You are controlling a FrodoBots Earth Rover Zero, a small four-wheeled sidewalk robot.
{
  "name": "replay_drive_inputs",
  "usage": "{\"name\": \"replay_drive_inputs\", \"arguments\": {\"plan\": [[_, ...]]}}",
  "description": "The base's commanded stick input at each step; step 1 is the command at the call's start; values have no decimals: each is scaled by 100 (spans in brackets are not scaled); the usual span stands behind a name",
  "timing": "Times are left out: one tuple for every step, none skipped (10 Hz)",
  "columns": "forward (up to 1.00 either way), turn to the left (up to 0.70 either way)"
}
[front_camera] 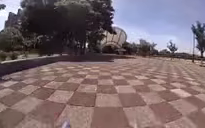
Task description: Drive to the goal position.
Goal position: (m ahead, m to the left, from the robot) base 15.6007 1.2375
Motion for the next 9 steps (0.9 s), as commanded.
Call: {"name": "replay_drive_inputs", "arguments": {"plan": [[70, 0], [70, 0], [70, 0], [70, 0], [70, 0], [70, 0], [70, 0], [70, 0], [70, 0]]}}
